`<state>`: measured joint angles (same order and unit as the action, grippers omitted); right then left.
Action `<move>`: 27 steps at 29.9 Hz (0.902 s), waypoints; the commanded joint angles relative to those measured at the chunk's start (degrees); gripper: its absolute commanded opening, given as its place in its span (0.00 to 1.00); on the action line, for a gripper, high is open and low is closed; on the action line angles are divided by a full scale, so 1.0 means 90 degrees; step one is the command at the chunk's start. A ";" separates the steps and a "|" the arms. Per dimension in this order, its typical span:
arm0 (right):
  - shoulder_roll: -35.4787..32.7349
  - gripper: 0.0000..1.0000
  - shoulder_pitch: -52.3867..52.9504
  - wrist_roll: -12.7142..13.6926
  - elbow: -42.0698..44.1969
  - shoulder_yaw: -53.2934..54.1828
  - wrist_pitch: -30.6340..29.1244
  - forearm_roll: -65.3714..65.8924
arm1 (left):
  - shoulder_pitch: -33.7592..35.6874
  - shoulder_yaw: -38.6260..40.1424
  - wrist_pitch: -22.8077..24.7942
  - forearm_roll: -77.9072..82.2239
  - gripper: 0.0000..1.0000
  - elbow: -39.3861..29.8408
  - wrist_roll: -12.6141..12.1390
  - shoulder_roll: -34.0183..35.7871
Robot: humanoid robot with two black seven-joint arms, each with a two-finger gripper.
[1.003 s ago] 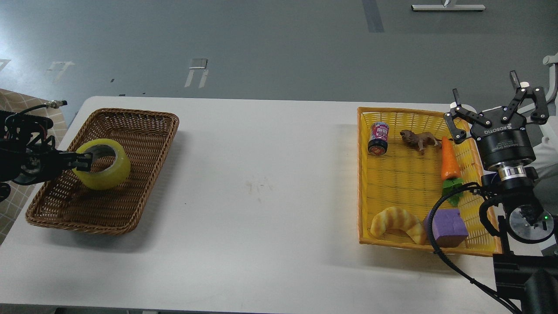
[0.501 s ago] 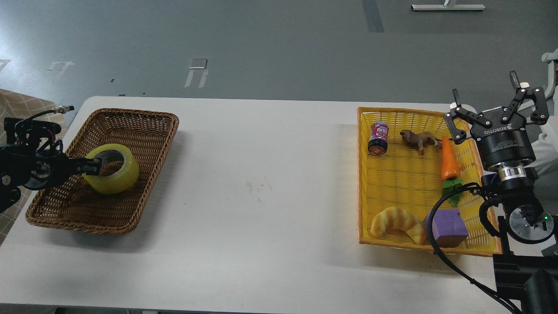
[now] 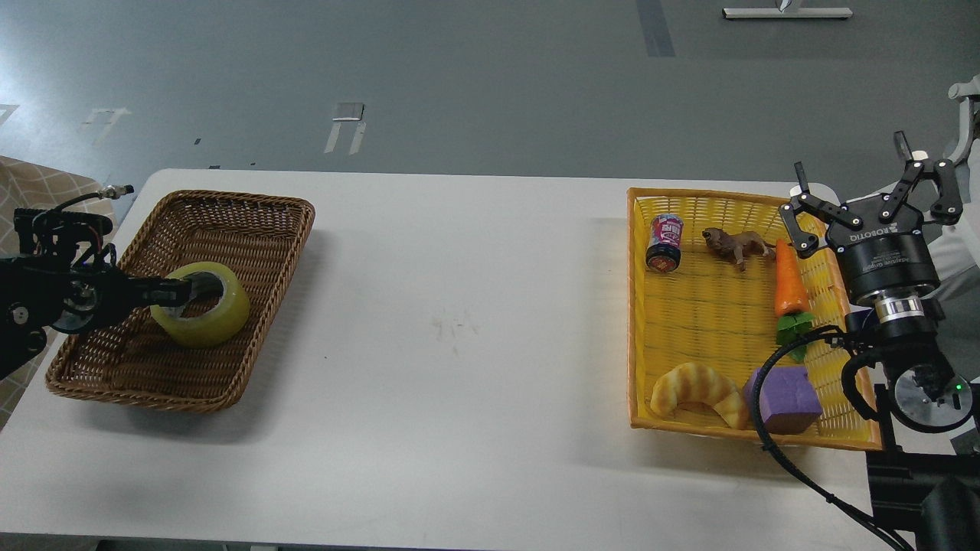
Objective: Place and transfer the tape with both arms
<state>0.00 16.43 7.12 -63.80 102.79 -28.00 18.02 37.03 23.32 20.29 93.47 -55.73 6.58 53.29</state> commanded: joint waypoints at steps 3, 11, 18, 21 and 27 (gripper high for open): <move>0.0000 1.00 0.0000 0.0000 -0.0001 -0.0005 0.0000 0.0000 | 0.0084 0.0094 0.0001 -0.0365 0.72 -0.0028 -0.0009 0.0056; 0.0000 1.00 0.0039 0.0010 -0.0011 -0.0005 0.0000 0.0000 | 0.1284 0.0114 0.0011 -0.2499 0.75 -0.0048 0.0176 0.0115; 0.0000 1.00 0.0098 0.0059 -0.0050 -0.0024 0.0000 0.0029 | 0.1940 0.0144 0.0060 -0.5373 0.84 0.0001 0.0665 -0.0090; 0.0000 1.00 0.0117 0.0059 -0.0089 -0.0054 0.0000 0.0029 | 0.1969 0.0163 0.0050 -0.6048 0.98 0.0021 0.0665 -0.0451; -0.0487 1.00 0.0381 0.0059 -0.0070 -0.0444 0.0000 0.0049 | 0.1960 0.0416 0.0118 -0.7581 0.98 0.0021 0.0684 -0.1164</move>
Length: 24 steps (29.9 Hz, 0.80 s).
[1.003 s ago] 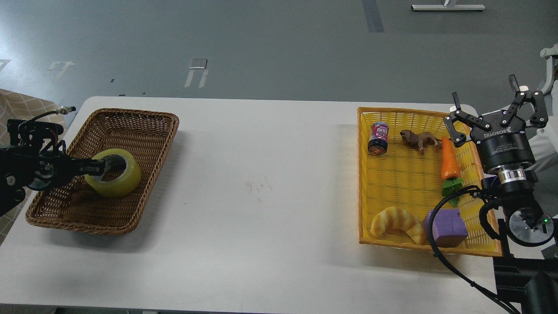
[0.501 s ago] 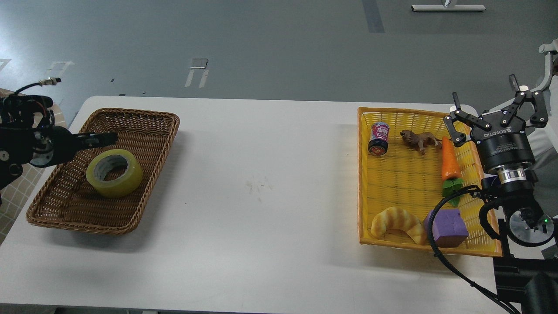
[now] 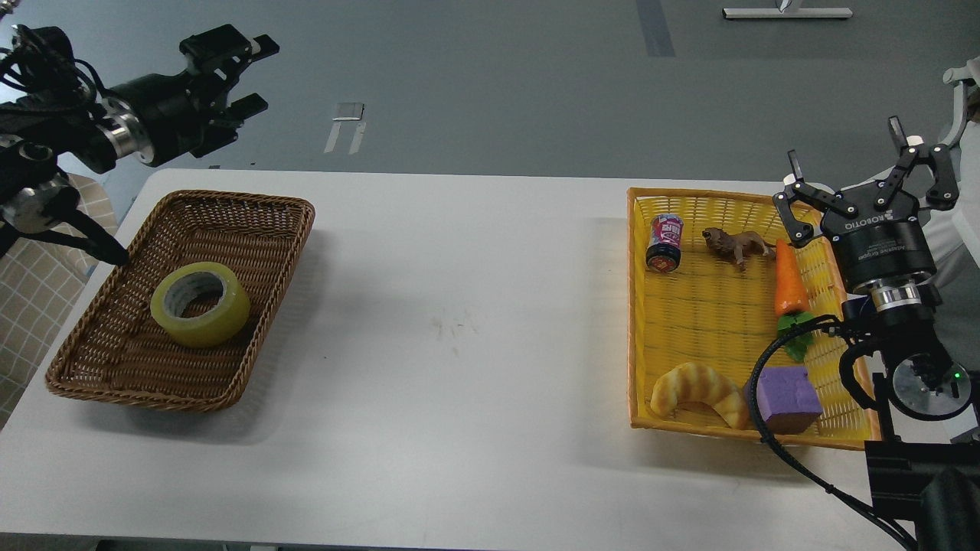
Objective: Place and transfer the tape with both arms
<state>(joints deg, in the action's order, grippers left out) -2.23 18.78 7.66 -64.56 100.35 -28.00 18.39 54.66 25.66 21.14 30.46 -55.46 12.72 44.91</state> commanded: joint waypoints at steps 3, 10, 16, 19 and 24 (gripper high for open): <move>-0.0504 1.00 0.0334 -0.0001 0.0064 -0.0359 0.0000 0.0007 | -0.0057 0.0683 0.0180 -0.1216 0.98 -0.0039 0.0013 -0.0614; -0.0494 1.00 0.1231 0.0009 0.0589 -0.0584 0.0000 0.0007 | -0.0291 0.1630 0.0763 -0.1324 0.98 -0.0078 0.0013 -0.1346; -0.0387 1.00 0.2160 0.0057 0.1546 -0.0642 0.0000 -0.0022 | -0.0477 0.1759 0.0763 -0.1333 0.98 -0.0078 0.0013 -0.1854; -0.0260 1.00 0.2424 0.0096 0.1802 -0.0847 0.0000 -0.0032 | -0.0575 0.1778 0.0763 -0.1334 0.98 -0.0078 0.0013 -0.2021; 0.0188 1.00 0.2591 0.0106 0.1841 -0.1092 0.0000 -0.0042 | -0.0741 0.2012 0.0763 -0.1334 0.98 -0.0078 0.0013 -0.2187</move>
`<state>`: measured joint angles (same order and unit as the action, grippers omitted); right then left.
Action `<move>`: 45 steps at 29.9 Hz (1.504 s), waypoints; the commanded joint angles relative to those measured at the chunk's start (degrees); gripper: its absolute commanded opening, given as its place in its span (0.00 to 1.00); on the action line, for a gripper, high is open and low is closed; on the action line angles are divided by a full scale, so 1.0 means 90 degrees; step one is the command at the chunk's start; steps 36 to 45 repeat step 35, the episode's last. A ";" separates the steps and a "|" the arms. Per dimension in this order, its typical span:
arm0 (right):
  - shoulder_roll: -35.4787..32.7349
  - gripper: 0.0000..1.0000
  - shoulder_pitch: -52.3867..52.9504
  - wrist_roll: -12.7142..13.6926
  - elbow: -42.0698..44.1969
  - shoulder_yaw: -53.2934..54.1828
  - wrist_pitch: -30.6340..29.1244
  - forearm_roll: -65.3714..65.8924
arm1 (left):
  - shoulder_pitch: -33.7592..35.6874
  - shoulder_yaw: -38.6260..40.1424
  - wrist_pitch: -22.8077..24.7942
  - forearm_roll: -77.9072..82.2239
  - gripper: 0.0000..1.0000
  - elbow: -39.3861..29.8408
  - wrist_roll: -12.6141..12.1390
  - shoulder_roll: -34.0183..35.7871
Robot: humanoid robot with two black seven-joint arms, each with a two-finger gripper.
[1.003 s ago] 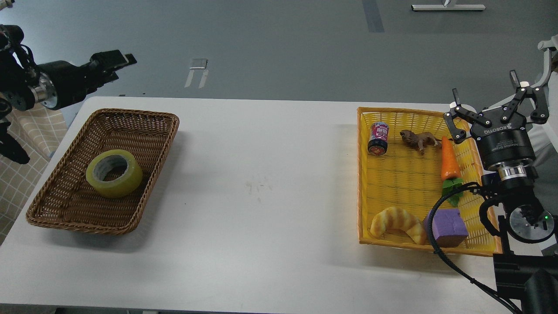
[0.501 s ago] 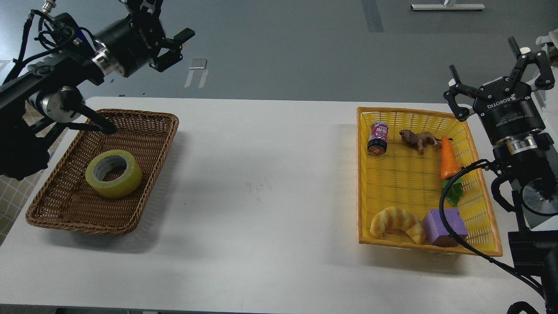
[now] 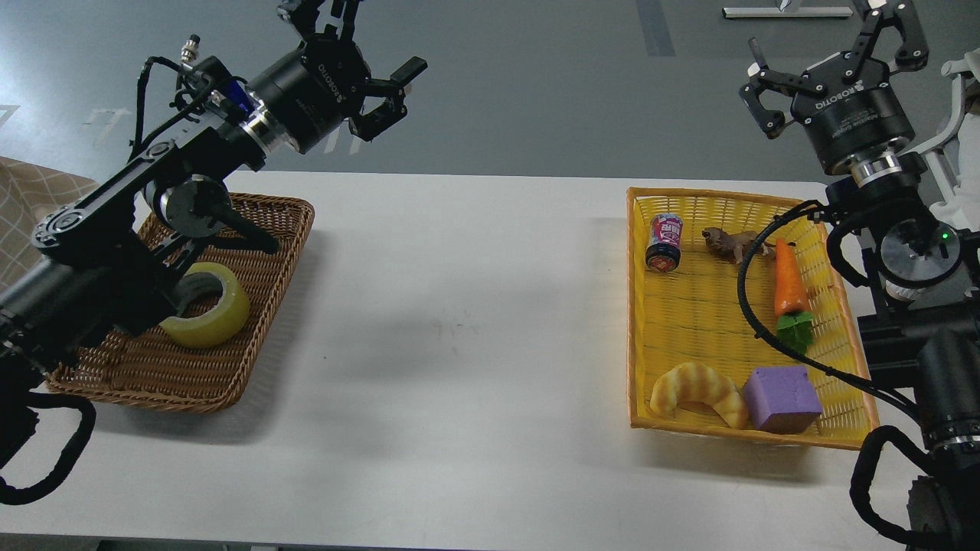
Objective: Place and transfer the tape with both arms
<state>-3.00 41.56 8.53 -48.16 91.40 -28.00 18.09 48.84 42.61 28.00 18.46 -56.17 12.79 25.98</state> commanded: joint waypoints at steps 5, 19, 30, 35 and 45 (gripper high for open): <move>0.0333 1.00 0.0177 0.0029 0.0048 -0.0117 0.0000 0.0002 | -0.0240 0.0547 0.0000 0.0000 0.98 0.0001 -0.0005 -0.0104; 0.0333 1.00 0.0196 0.0058 0.0263 -0.0879 0.0000 0.0022 | -0.0807 0.0802 0.0000 0.0000 0.98 -0.0526 -0.0044 -0.0026; 0.0333 1.00 0.0186 0.0058 0.0253 -0.0927 0.0000 0.0041 | -0.0993 0.0949 0.0000 0.0000 0.98 -0.0615 -0.0044 -0.0192; 0.0333 1.00 0.0177 0.0039 0.0253 -0.0986 0.0000 0.0031 | -0.1041 0.0959 0.0000 -0.0010 0.98 -0.0615 -0.0035 -0.0289; 0.0333 1.00 0.0177 0.0039 0.0253 -0.0986 0.0000 0.0031 | -0.1041 0.0959 0.0000 -0.0010 0.98 -0.0615 -0.0035 -0.0289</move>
